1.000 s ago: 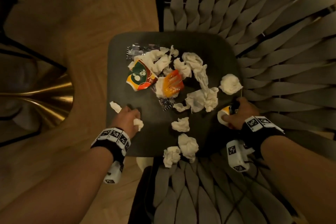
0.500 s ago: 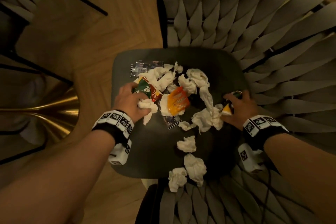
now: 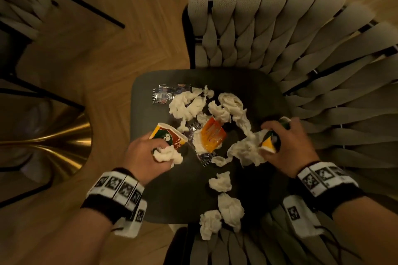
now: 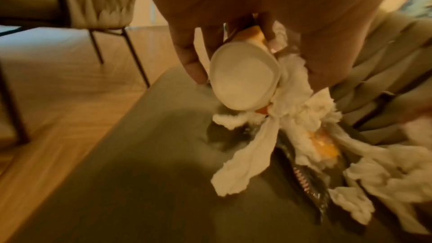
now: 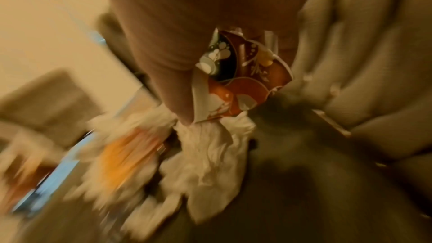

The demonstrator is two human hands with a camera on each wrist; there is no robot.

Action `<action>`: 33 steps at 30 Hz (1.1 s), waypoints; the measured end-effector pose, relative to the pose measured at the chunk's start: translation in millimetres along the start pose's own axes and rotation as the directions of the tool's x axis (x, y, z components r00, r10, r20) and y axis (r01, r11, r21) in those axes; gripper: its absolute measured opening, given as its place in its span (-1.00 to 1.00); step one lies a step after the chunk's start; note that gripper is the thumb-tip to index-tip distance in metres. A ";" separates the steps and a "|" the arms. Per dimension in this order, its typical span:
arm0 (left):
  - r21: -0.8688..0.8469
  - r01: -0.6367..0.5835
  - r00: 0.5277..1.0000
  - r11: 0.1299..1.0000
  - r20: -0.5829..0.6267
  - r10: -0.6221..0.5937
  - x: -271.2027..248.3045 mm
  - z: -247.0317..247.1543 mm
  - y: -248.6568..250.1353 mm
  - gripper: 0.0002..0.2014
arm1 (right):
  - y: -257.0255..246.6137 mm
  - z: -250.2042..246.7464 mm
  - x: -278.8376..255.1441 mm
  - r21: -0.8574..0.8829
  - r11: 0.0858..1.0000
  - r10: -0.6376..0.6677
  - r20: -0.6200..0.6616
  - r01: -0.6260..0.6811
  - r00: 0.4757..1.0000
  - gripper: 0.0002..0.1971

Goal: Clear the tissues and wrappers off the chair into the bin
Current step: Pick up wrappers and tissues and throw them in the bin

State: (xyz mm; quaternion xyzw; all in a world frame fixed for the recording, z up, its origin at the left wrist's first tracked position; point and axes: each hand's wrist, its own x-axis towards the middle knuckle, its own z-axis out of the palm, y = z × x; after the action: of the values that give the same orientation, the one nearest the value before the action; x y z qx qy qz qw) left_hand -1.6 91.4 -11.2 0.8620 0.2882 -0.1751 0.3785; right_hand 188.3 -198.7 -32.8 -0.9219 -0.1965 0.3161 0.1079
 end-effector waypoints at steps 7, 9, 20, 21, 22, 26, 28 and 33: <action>0.275 -0.140 0.990 0.951 0.067 0.127 74.0 -31.0 27.6 -0.73 | -18.3 47.3 18.2 -0.292 0.951 0.003 0.331 0.100 0.944 -0.17; 0.404 -0.161 0.982 0.900 0.159 0.104 103.6 -28.5 26.1 -0.69 | -15.6 52.8 21.8 -0.291 0.952 0.007 0.336 0.097 0.942 -0.16; 0.569 -0.233 0.941 0.789 0.336 0.036 145.3 -1.2 32.4 -0.70 | -17.1 53.7 25.0 -0.302 0.934 -0.055 0.404 0.190 0.913 -0.22; 0.566 -0.248 0.945 0.786 0.321 0.067 142.7 1.3 31.8 -0.70 | -17.5 52.0 23.7 -0.293 0.936 -0.065 0.402 0.195 0.914 -0.23; 0.555 -0.258 0.949 0.791 0.300 0.098 137.9 4.4 31.0 -0.70 | -18.1 49.7 21.4 -0.281 0.939 -0.075 0.398 0.200 0.914 -0.25; 0.457 -0.231 0.961 0.859 0.243 0.129 119.7 14.2 24.0 -0.63 | -18.9 28.7 7.7 -0.168 0.970 -0.115 0.321 0.176 0.940 -0.35; 0.385 -0.181 0.973 0.905 0.205 0.107 113.8 16.2 20.8 -0.61 | -17.2 11.6 2.2 -0.088 0.977 -0.173 0.198 0.193 0.965 -0.41; 0.107 -0.111 0.993 0.988 0.045 0.107 92.2 10.3 12.2 -0.65 | -34.5 -34.7 22.8 -0.033 0.938 -0.342 0.051 0.344 0.938 -0.39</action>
State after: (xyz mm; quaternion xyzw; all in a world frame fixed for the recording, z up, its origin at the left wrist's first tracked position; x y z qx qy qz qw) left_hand 76.5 110.6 -59.1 0.8923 0.2232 -0.1863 0.3453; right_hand 216.3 -160.5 -7.0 -0.8683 -0.3630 0.3087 0.1377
